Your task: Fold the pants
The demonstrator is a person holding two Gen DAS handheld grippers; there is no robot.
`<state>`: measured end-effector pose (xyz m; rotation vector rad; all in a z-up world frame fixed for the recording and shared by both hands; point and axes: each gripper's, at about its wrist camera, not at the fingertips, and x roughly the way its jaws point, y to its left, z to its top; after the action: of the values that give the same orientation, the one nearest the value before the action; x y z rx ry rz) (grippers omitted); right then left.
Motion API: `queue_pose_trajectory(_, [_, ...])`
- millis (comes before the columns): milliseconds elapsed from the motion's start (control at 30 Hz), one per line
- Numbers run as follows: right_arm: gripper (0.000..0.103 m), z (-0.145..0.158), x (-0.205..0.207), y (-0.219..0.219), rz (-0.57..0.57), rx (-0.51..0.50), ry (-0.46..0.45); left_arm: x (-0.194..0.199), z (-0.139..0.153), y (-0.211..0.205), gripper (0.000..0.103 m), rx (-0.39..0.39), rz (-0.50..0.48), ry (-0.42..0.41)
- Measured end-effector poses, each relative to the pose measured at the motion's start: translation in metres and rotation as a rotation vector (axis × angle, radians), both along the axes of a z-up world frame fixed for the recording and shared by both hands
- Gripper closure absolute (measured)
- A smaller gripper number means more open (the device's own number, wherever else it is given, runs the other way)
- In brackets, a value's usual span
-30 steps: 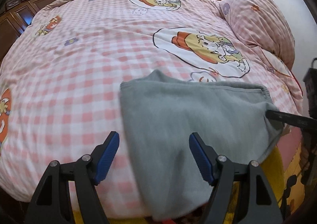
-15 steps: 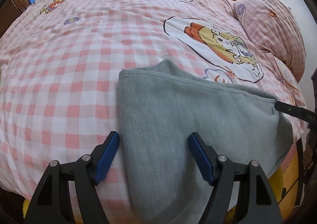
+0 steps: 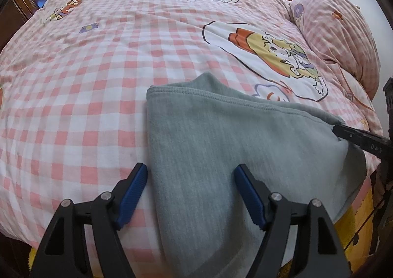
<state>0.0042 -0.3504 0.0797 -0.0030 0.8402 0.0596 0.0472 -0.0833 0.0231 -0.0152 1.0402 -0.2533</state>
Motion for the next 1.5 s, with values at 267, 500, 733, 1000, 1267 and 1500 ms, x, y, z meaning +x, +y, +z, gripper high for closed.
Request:
queue_pose_trajectory(267, [0.098,-0.031,0.029,0.001,-0.024,-0.114,0.038,0.0,0.0,-0.002,0.025,0.012,-0.001,-0.013])
queue_pose_trajectory(500, [0.094,-0.001,0.01,-0.02,-0.124,0.0,0.026,0.0,0.001,-0.003,0.024,0.021,-0.003,-0.018])
queue_pose_trajectory(733, [0.091,0.001,-0.008,0.015,0.05,0.145,0.111,-0.003,0.025,-0.005,0.033,-0.035,-0.017,-0.107])
queue_pose_trajectory(1000, [0.101,-0.042,-0.03,-0.004,-0.04,0.063,0.214,0.028,0.001,-0.037,0.058,0.022,-0.076,-0.053])
queue_pose_trajectory(1267, [0.103,-0.034,-0.051,-0.018,-0.071,0.081,0.234,0.031,-0.002,-0.041,0.057,0.068,-0.082,-0.084])
queue_pose_trajectory(1500, [0.082,-0.01,-0.064,-0.002,-0.088,0.134,0.2,0.003,0.016,-0.021,0.05,0.025,-0.052,-0.074])
